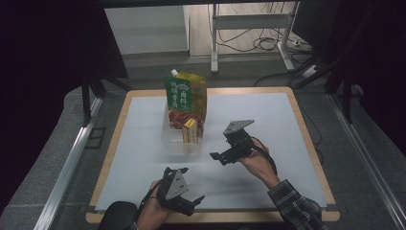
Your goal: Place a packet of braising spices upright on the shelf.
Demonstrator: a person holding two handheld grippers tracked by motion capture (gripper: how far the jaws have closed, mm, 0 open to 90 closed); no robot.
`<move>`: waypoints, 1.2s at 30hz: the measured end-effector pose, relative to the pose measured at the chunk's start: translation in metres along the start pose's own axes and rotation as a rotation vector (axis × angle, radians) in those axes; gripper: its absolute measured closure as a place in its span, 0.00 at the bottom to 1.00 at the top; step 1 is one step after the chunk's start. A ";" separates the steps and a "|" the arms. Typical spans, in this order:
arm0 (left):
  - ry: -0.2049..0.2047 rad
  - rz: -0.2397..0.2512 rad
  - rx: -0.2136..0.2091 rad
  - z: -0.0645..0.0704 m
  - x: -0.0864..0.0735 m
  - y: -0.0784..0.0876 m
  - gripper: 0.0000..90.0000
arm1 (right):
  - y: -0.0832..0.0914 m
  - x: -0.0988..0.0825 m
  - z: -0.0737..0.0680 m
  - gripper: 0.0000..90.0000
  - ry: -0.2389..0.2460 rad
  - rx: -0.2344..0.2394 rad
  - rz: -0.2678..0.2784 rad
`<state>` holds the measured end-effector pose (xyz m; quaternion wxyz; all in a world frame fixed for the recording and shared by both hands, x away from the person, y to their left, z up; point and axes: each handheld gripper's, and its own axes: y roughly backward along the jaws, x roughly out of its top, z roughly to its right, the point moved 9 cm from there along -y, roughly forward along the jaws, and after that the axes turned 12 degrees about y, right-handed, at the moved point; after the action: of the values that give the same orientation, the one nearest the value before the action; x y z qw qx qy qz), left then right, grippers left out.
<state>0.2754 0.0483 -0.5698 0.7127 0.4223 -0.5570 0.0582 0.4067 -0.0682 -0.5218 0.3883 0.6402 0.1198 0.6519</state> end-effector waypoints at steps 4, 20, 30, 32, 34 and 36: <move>0.000 0.001 0.001 0.000 0.000 0.000 0.00 | 0.002 -0.004 0.000 0.02 -0.005 -0.002 -0.004; -0.005 0.006 0.000 0.000 0.001 0.001 0.00 | 0.021 -0.015 0.000 0.02 -0.014 -0.023 -0.007; 0.000 0.006 -0.001 0.000 0.001 0.000 0.00 | 0.034 -0.020 0.000 0.02 -0.033 -0.038 0.001; -0.001 0.006 -0.001 0.000 0.001 0.000 0.00 | 0.036 -0.021 0.000 0.02 -0.039 -0.041 0.002; -0.001 0.006 -0.001 0.000 0.001 0.000 0.00 | 0.038 -0.024 0.001 0.02 -0.041 -0.045 0.001; -0.002 0.004 -0.001 0.000 0.001 0.000 0.00 | 0.040 -0.027 0.001 0.02 -0.047 -0.050 0.002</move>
<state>0.2752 0.0479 -0.5693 0.7124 0.4208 -0.5586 0.0590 0.3906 -0.1130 -0.5152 0.4061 0.6456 0.0938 0.6399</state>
